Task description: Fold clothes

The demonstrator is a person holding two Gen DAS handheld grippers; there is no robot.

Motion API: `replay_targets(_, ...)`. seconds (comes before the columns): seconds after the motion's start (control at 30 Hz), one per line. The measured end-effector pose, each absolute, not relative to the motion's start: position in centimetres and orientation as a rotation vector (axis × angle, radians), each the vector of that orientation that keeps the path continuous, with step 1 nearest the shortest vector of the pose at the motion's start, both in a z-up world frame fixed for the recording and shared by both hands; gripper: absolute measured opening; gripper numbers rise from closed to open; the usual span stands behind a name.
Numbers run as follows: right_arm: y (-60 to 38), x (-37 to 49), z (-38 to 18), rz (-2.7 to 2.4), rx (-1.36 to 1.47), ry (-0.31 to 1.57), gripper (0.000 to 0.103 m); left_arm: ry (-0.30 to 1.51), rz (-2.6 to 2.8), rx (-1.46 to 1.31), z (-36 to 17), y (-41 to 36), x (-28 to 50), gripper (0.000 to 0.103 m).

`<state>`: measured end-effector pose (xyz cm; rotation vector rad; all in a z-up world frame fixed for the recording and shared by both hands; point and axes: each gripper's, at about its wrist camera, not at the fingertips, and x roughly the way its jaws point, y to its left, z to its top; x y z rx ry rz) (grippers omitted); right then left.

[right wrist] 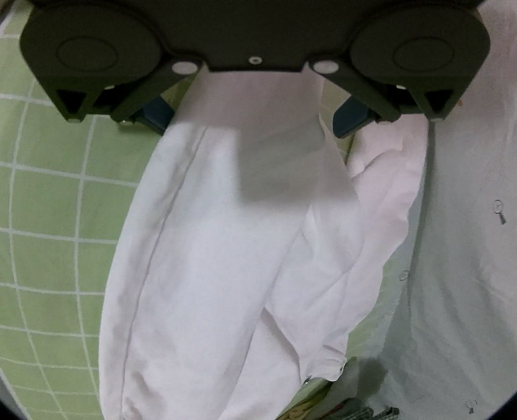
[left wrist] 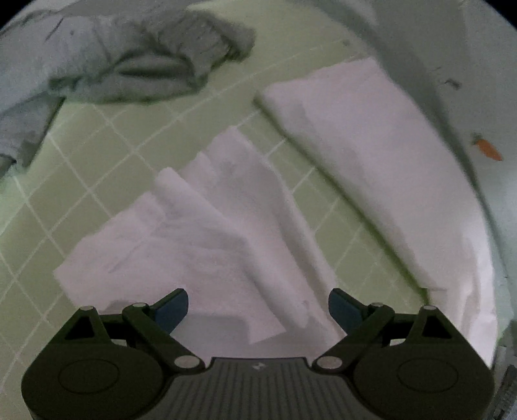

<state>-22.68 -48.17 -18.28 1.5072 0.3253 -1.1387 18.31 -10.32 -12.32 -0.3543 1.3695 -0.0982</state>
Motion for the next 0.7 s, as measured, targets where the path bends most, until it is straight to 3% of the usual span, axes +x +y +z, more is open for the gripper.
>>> replay_targets(0.07, -48.3, -22.5, -18.0, -1.161, 1.501, 0.350, 0.095, 1.389, -0.078, -0.301, -12.5, -10.7, 18.5, 0.065)
replay_targets(0.1, -48.3, -22.5, -17.8, -1.174, 1.497, 0.367, 0.089, 1.376, -0.069, -0.280, -12.3, -10.8, 18.4, 0.037)
replay_targets(0.13, -48.3, -22.5, -17.5, -1.186, 1.493, 0.385, 0.069, 1.366, -0.076, -0.290, -12.3, -10.8, 18.3, 0.006)
replay_targets(0.17, -48.5, -22.5, -17.4, -1.177, 1.493, 0.391, 0.050, 1.360, -0.081, -0.309, -12.3, -10.6, 18.2, 0.002)
replay_targets(0.27, -48.7, -23.3, -17.4, -1.145, 1.506, 0.387, 0.029, 1.327, -0.074, -0.406, -11.7, -9.5, 17.8, 0.001)
replay_targets(0.37, -48.8, -23.8, -17.2, -1.091, 1.504, 0.383, 0.014, 1.196, -0.108, -0.458, -8.9, -8.7, 15.8, 0.001)
replay_targets(0.47, -49.1, -24.7, -16.7, -1.019, 1.506, 0.375, 0.008, 1.039, -0.147, -0.474, -5.4, -8.2, 13.0, 0.001)
replay_targets(0.7, -49.0, -27.3, -15.3, -0.833, 1.438, 0.443, 0.006, 0.740, -0.150, -0.392, 0.9, -7.6, 3.3, 0.001)
